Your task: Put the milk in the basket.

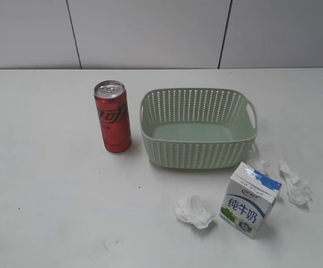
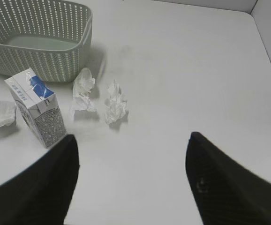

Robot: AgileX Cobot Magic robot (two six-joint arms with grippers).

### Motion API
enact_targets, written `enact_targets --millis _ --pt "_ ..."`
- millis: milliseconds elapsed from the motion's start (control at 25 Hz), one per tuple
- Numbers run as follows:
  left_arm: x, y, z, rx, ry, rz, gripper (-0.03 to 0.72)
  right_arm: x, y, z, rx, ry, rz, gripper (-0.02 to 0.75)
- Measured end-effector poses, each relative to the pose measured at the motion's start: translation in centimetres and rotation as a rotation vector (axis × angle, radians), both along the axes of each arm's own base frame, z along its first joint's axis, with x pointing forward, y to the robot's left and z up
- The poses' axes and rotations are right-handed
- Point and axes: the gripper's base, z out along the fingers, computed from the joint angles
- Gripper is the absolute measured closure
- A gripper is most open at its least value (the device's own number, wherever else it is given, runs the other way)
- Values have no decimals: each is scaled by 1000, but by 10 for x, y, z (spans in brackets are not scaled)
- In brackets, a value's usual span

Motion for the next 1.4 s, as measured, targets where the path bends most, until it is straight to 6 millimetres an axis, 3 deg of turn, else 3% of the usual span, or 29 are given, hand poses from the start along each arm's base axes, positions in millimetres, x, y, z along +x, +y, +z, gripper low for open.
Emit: enact_targets --millis 440,680,1200,1400 --pt "0 0 0 0 0 0 163 8 1 0 -13 45 14 184" --pt "0 0 0 0 0 0 163 47 15 2 -6 248 183 149" --pt "0 0 0 0 0 0 163 143 36 -16 -84 421 506 142" --pt "0 0 0 0 0 0 163 174 54 -21 -139 436 603 141"
